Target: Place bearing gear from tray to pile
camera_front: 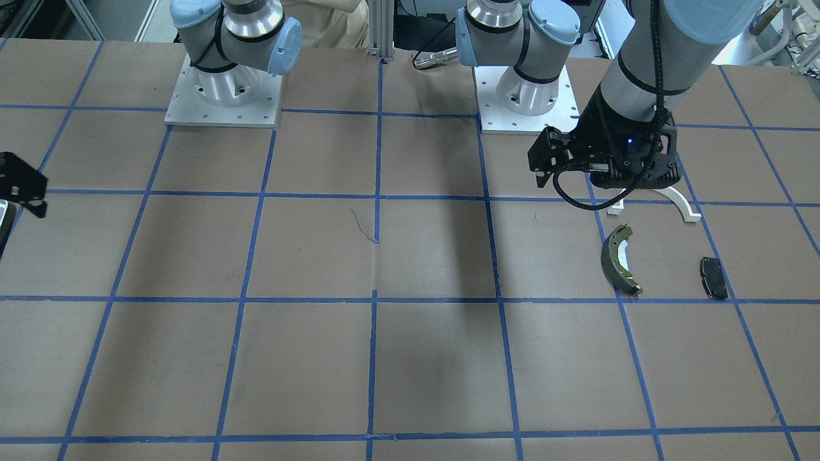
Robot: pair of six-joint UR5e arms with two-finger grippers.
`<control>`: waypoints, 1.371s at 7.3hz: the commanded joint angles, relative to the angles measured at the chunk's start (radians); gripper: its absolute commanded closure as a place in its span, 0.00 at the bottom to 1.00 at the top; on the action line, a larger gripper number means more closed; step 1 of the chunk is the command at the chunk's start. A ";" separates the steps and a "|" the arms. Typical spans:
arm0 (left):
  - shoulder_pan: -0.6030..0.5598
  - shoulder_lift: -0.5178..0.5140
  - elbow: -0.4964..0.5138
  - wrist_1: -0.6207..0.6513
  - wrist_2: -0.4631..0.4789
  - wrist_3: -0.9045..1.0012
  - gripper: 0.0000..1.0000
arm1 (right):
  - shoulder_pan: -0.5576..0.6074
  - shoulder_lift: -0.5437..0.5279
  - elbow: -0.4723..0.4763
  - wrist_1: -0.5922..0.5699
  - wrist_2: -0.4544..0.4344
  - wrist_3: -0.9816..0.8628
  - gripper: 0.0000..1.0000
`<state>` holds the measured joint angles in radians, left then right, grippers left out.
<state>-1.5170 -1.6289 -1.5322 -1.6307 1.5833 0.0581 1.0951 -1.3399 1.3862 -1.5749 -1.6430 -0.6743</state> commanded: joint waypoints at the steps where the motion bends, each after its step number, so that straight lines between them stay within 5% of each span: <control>1: 0.001 -0.006 -0.003 0.002 0.004 0.000 0.00 | -0.192 0.101 0.001 -0.094 0.000 -0.283 0.00; 3: 0.001 0.001 -0.005 0.000 0.004 0.000 0.00 | -0.286 0.177 0.002 -0.109 -0.003 -0.570 0.00; 6: 0.004 -0.005 -0.008 0.002 0.006 0.002 0.00 | -0.351 0.266 0.138 -0.481 -0.044 -1.022 0.00; 10: 0.004 0.000 -0.008 -0.001 0.006 0.002 0.00 | -0.354 0.274 0.287 -0.716 -0.034 -1.624 0.00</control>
<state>-1.5125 -1.6293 -1.5400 -1.6308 1.5891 0.0598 0.7422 -1.0673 1.6471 -2.2306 -1.6785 -2.1100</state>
